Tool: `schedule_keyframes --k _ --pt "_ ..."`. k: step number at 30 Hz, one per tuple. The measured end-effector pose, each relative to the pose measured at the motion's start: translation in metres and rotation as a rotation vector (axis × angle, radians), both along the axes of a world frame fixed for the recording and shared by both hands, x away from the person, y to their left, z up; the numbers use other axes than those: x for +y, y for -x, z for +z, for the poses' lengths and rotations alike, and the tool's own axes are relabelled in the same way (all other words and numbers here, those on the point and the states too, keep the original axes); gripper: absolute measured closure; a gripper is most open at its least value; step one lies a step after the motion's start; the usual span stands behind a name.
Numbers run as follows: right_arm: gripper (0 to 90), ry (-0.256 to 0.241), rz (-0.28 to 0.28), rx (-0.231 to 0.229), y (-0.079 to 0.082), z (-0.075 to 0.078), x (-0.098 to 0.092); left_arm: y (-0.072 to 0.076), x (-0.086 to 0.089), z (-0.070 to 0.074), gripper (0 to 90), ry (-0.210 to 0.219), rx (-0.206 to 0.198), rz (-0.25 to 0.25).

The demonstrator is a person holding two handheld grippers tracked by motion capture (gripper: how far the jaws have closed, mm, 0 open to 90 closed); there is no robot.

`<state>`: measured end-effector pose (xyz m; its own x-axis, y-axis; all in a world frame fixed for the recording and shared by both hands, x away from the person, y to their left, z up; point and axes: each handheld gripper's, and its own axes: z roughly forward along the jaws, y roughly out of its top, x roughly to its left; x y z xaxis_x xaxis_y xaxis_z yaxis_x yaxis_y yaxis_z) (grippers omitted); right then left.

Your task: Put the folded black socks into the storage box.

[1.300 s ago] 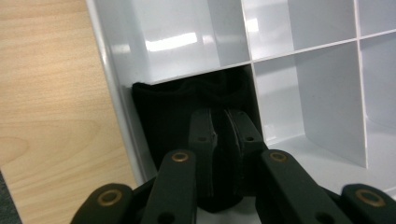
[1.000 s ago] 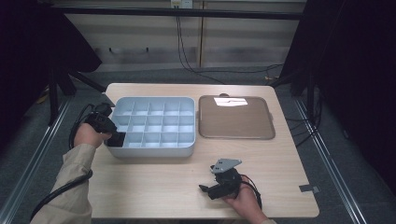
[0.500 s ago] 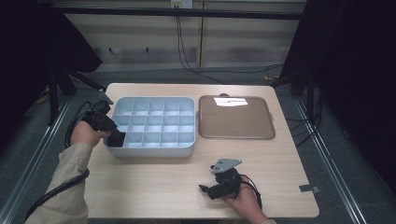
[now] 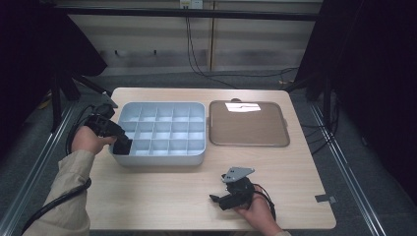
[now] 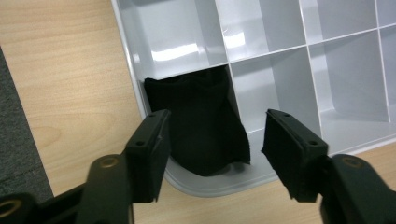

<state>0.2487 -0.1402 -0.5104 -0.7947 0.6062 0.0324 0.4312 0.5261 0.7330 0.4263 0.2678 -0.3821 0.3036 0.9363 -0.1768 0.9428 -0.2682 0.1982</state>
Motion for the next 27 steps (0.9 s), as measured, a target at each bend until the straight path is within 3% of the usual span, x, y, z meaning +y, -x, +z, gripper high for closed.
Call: schedule_keyframes --k 11,27 --pt "17.1 0.000 0.000 0.000 0.0000 0.0000 0.0000 0.0001 -0.0034 0.0005 29.0 0.008 -0.002 -0.012" --pt "17.1 0.000 0.001 0.000 -0.0001 0.0000 0.0000 0.0068 -0.0079 0.0094 28.4 0.016 -0.018 -0.044"
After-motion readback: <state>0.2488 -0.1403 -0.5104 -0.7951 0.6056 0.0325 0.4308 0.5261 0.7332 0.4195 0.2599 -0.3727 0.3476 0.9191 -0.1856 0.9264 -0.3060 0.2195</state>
